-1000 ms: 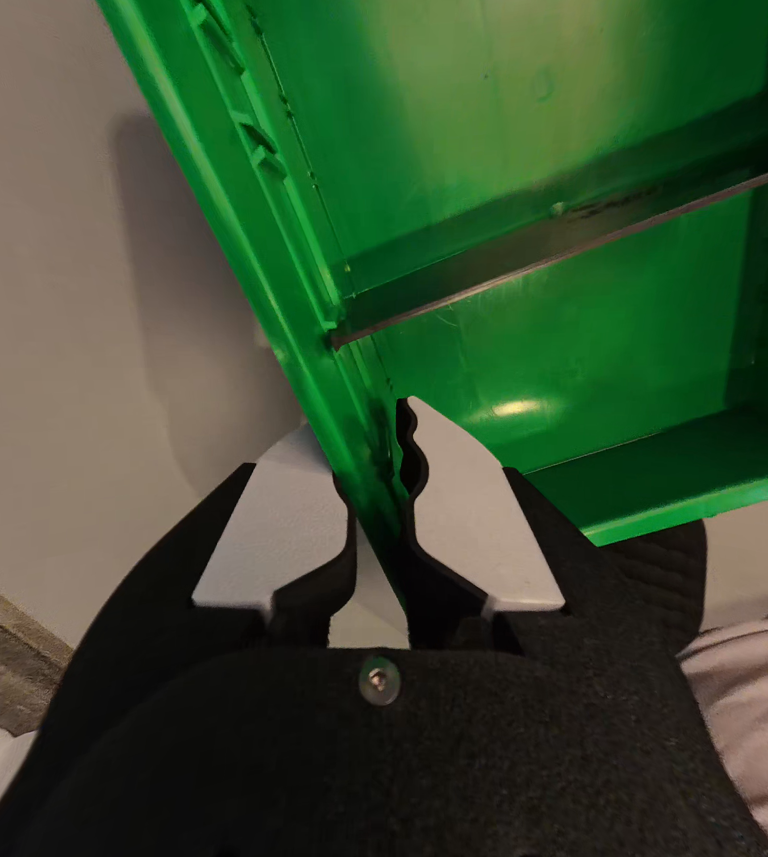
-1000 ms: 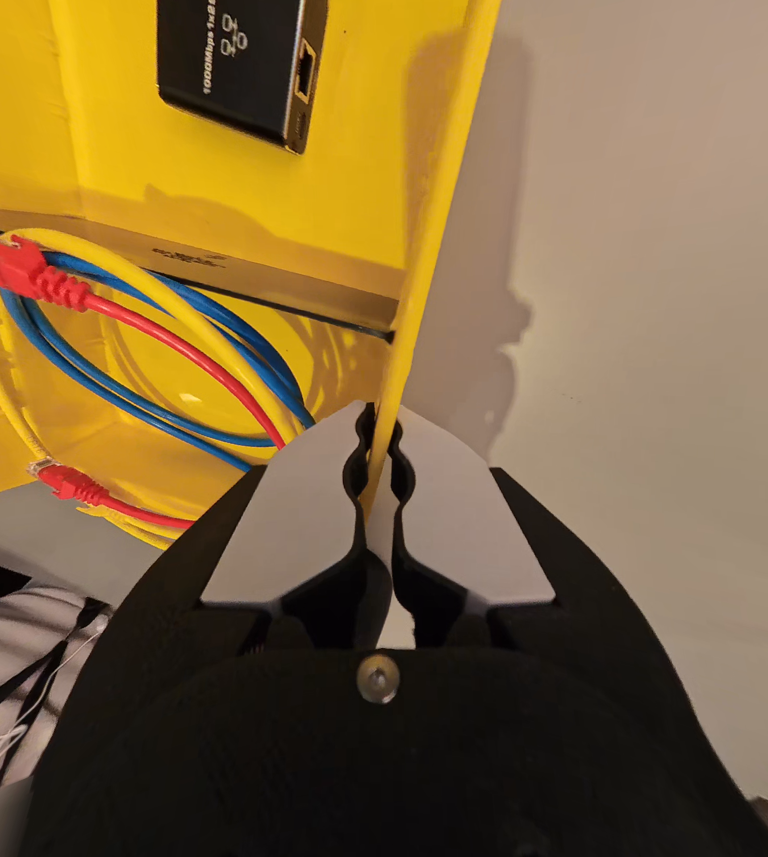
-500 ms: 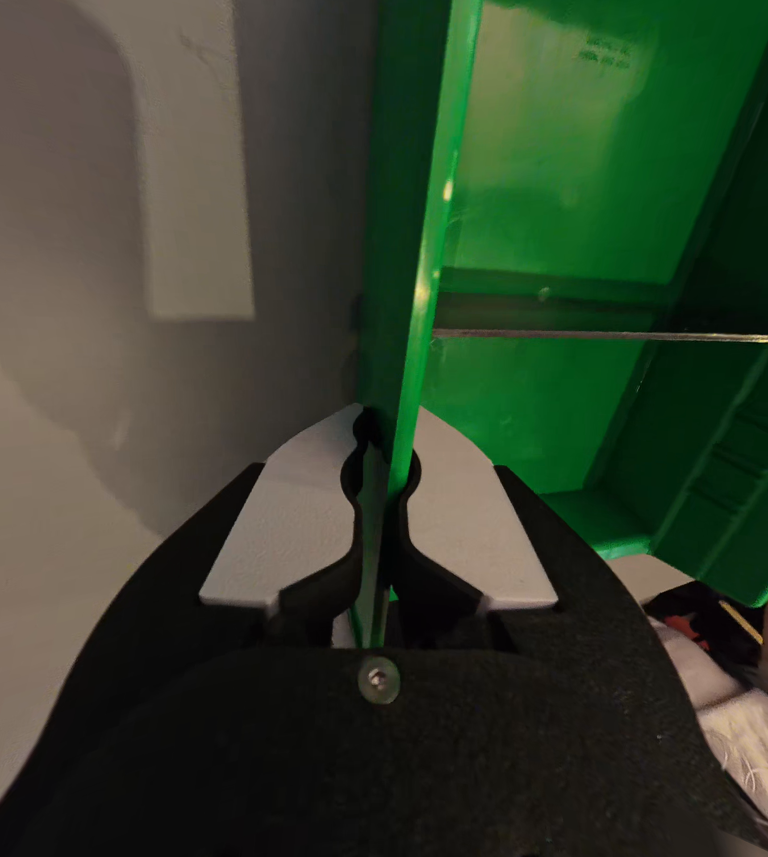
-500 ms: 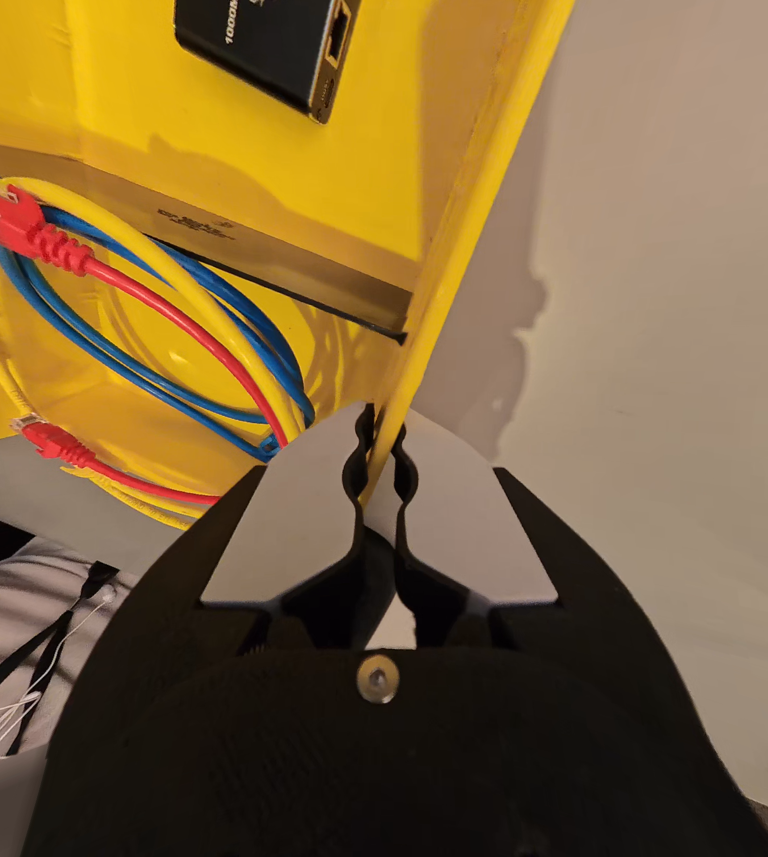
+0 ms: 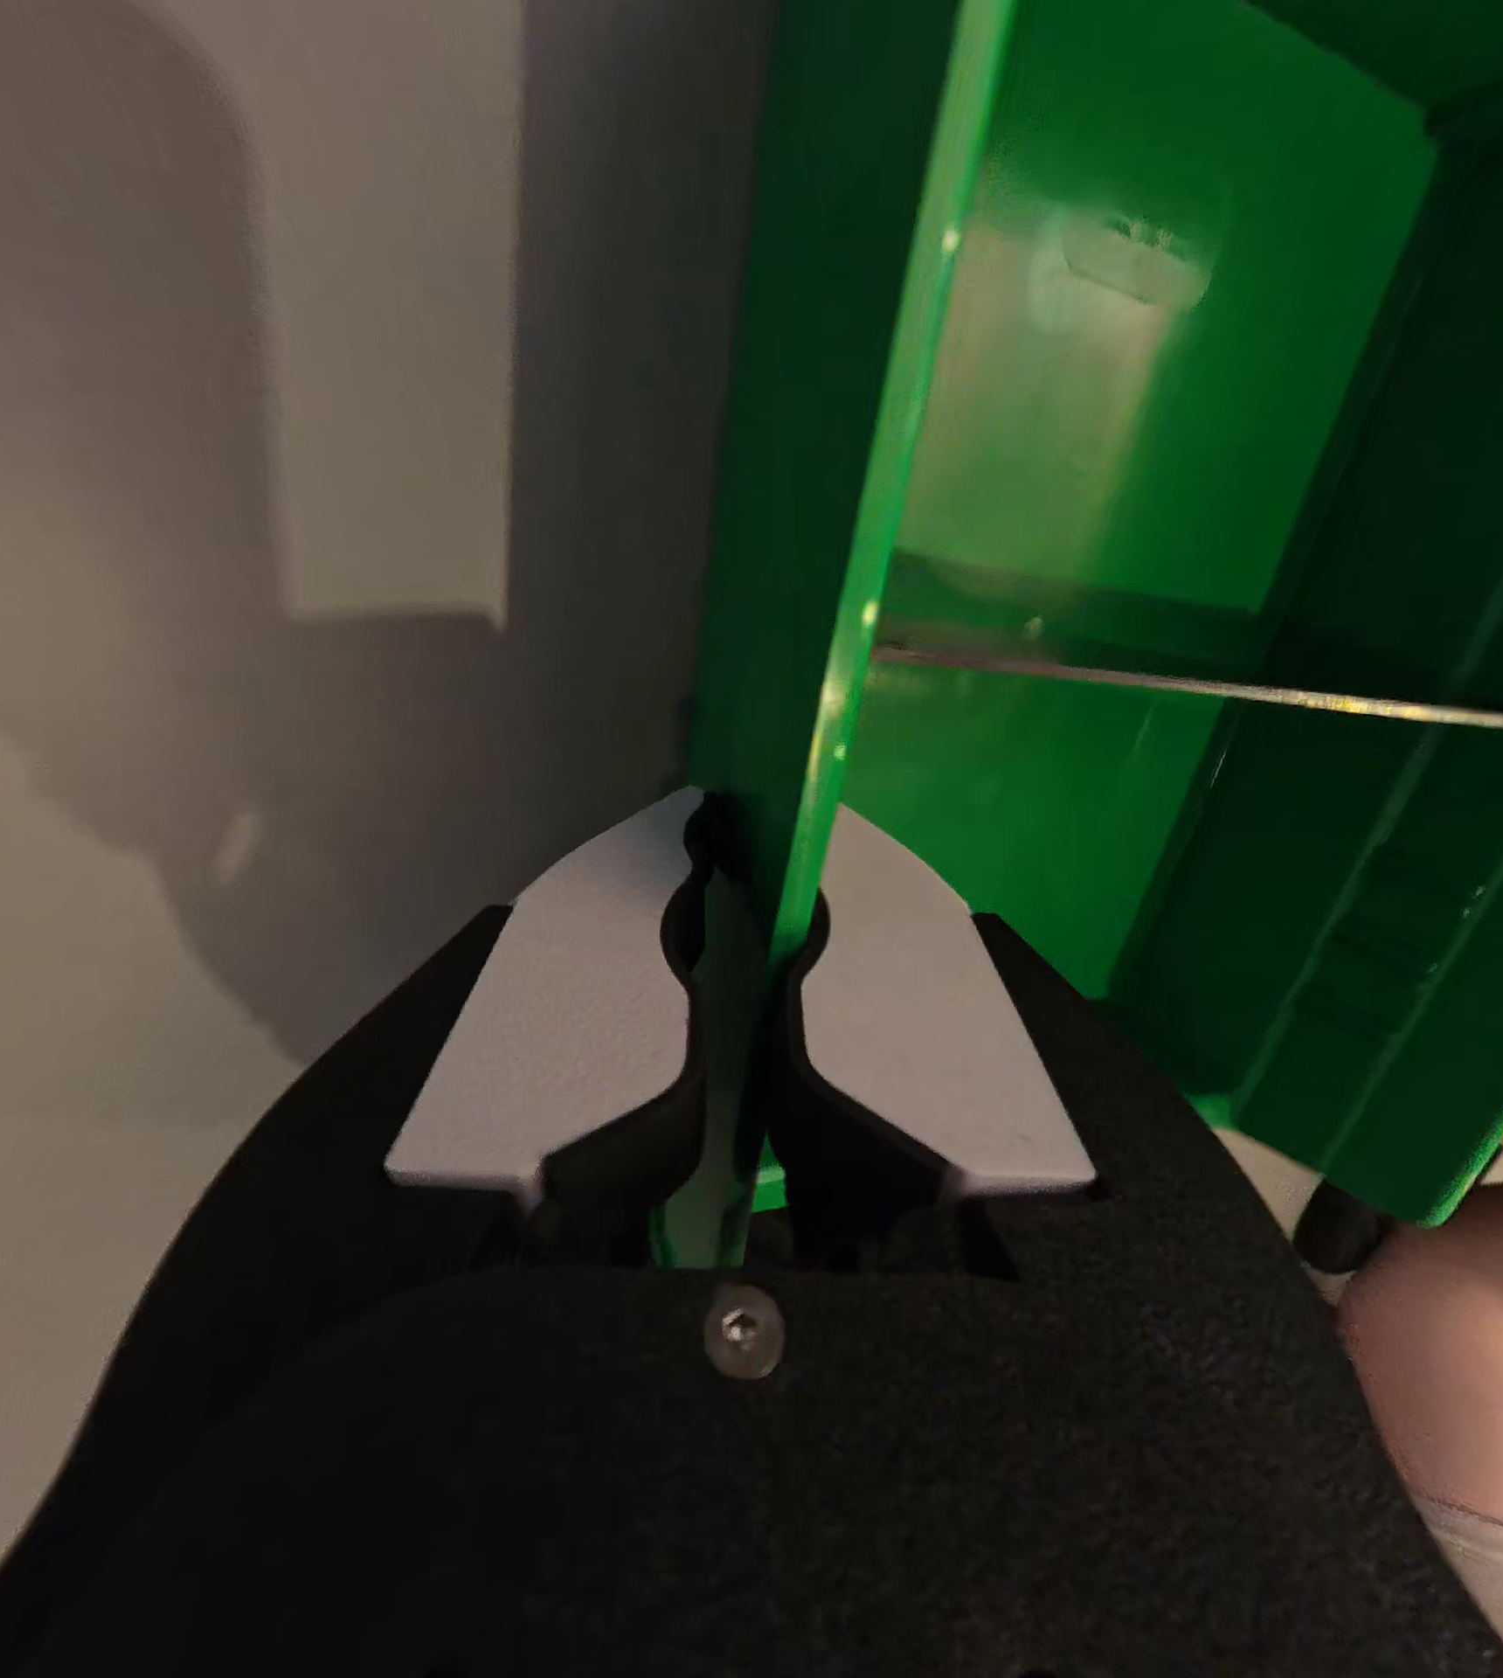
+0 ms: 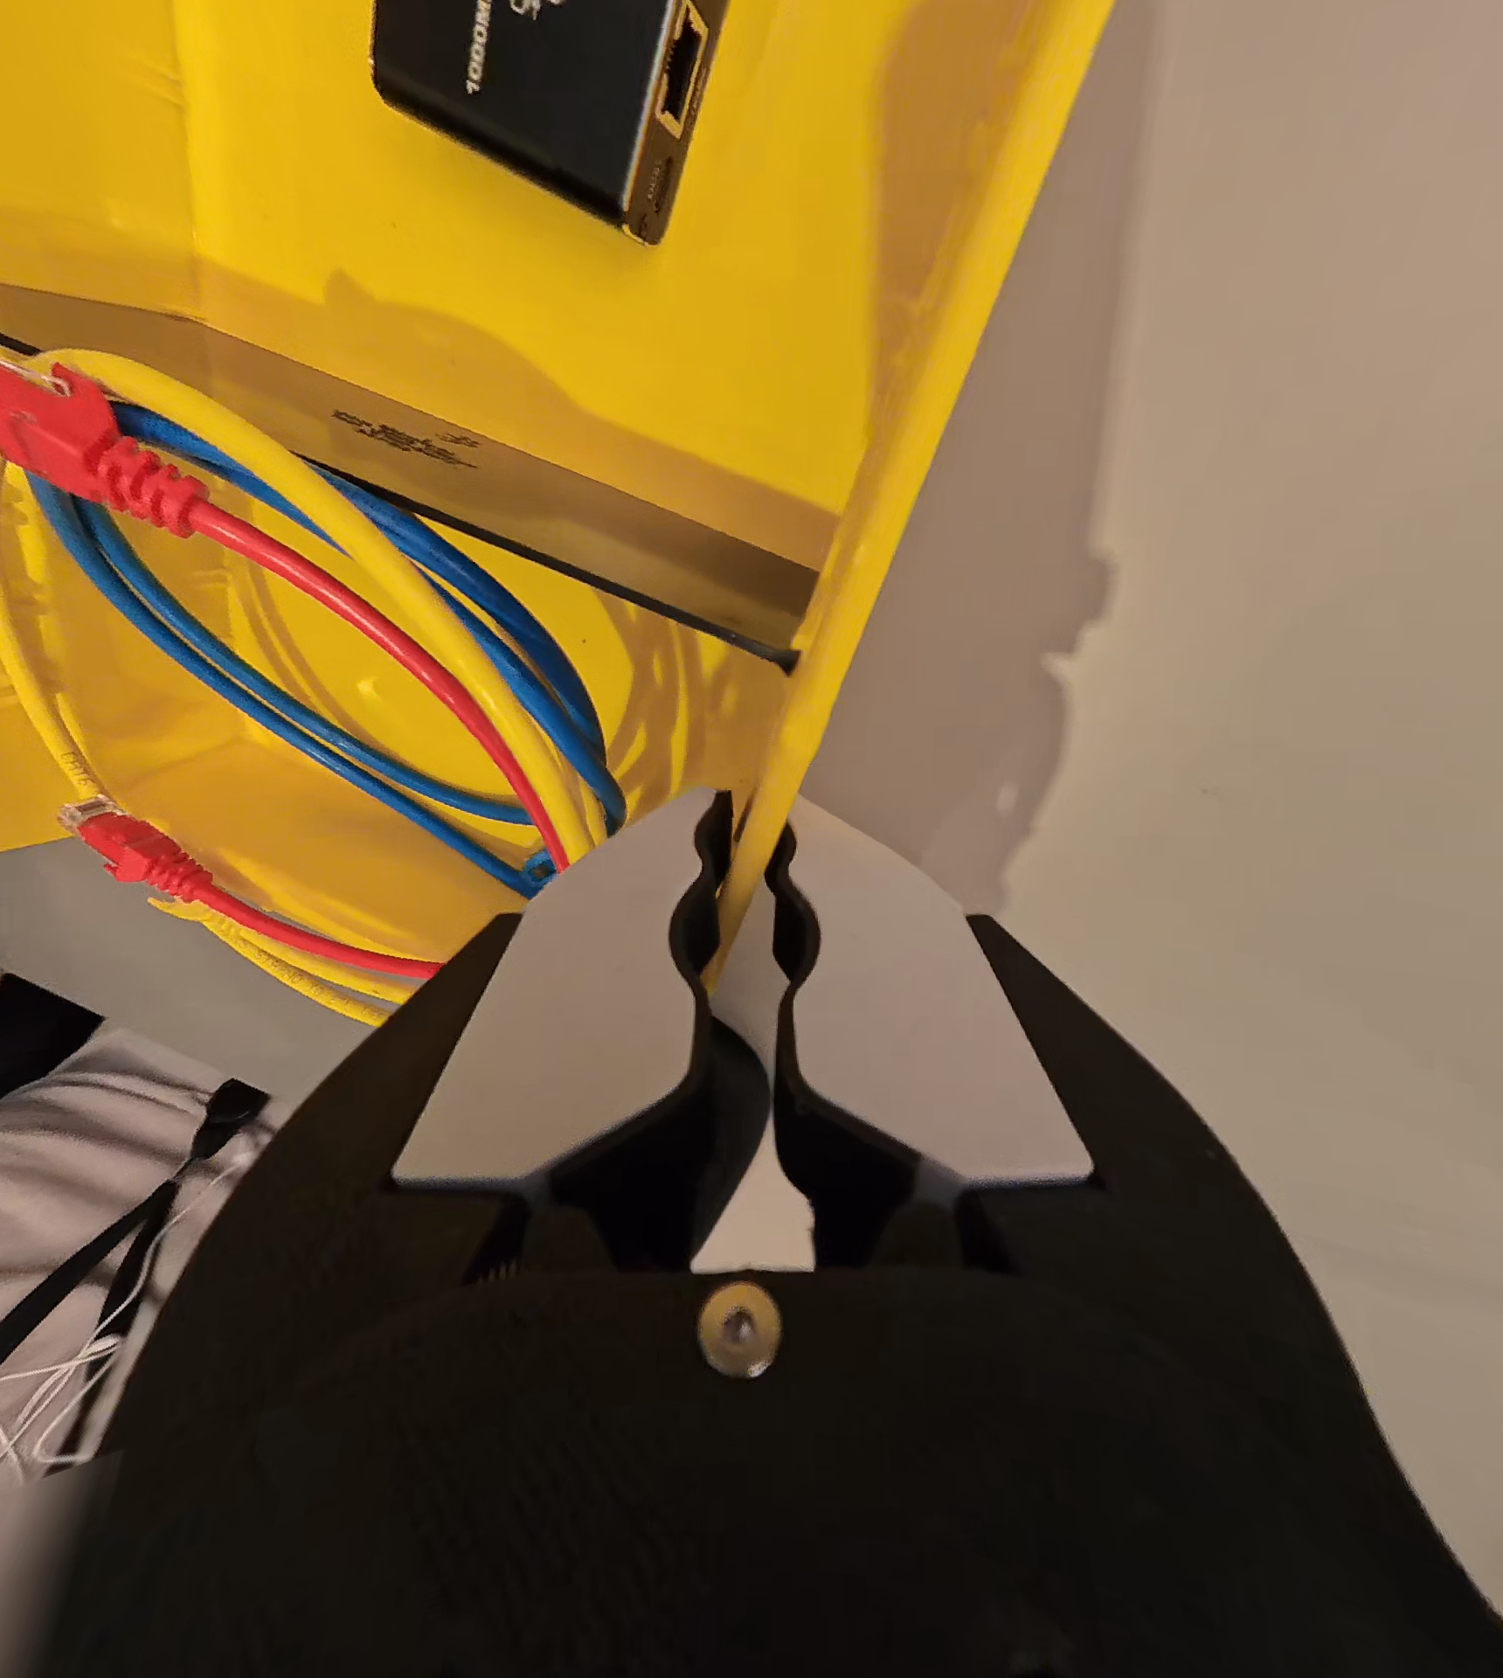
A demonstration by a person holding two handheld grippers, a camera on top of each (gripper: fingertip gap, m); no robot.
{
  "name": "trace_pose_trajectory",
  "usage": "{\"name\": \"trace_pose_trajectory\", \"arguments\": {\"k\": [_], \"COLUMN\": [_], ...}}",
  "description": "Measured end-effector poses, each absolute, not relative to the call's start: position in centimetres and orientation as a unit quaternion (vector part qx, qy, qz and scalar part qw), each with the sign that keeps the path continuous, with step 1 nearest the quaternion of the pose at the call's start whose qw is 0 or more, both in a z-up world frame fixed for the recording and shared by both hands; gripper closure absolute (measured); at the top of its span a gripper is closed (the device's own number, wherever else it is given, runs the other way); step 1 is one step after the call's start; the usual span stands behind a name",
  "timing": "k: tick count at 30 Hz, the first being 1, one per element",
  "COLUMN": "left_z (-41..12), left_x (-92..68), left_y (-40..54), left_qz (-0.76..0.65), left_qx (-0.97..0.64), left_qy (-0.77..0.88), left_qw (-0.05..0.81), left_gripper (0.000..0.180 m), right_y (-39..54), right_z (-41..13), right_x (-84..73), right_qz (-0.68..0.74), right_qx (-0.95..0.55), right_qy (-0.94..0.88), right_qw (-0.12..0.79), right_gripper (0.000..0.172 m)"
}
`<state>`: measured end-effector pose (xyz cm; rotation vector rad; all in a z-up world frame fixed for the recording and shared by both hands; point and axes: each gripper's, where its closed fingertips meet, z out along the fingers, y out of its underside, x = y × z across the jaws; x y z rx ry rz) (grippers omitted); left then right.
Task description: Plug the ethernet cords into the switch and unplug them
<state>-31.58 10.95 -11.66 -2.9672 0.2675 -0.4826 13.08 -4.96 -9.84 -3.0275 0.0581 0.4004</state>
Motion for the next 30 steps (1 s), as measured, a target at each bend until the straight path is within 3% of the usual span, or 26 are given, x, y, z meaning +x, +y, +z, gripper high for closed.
{"name": "trace_pose_trajectory", "arguments": {"k": [6, 8, 9, 13, 15, 18, 22, 24, 26, 30], "left_z": [-11.6, -11.3, -10.7, -5.5, -1.5, 5.2, 11.9, 14.5, 15.8, 16.7], "left_x": [-29.2, -29.5, -29.7, -29.9, -29.7, -28.4, -28.8, -27.3, -25.7, -25.6], "left_y": [10.4, 10.5, 10.8, 12.6, 13.7, 14.3, 13.7, 11.4, 8.6, 7.7], "left_qz": [-0.171, -0.164, -0.159, -0.164, -0.171, -0.219, -0.257, -0.332, -0.414, -0.443], "left_qx": [-0.975, -0.973, -0.97, -0.955, -0.937, -0.874, -0.754, -0.678, -0.619, -0.597], "left_qy": [0.13, 0.153, 0.169, 0.203, 0.213, 0.245, 0.259, 0.317, 0.369, 0.373], "left_qw": [0.059, 0.06, 0.069, 0.144, 0.216, 0.359, 0.546, 0.575, 0.556, 0.555], "left_gripper": [0.166, 0.144, 0.141, 0.139, 0.139, 0.139, 0.138, 0.134, 0.129, 0.13], "right_y": [-4.9, -5.0, -5.3, -5.6, -5.9, -4.9, 0.0, 1.2, 1.5, 4.0], "right_z": [-9.8, -9.8, -9.8, -8.9, -7.1, -1.9, 8.0, 12.1, 12.5, 3.4], "right_x": [12.9, 12.8, 13.0, 14.2, 14.6, 13.5, 6.6, 1.1, -5.3, -12.7], "right_qz": [0.138, 0.152, 0.149, 0.108, 0.084, 0.038, -0.009, -0.015, 0.028, 0.153], "right_qx": [-0.989, -0.987, -0.988, -0.992, -0.991, -0.979, -0.888, -0.804, -0.742, -0.855], "right_qy": [0.025, 0.027, 0.029, 0.035, 0.058, 0.049, -0.077, -0.137, -0.213, -0.228], "right_qw": [0.05, 0.046, 0.04, 0.06, 0.084, 0.196, 0.454, 0.579, 0.635, 0.44], "right_gripper": [0.163, 0.159, 0.151, 0.133, 0.132, 0.132, 0.132, 0.132, 0.124, 0.12]}}
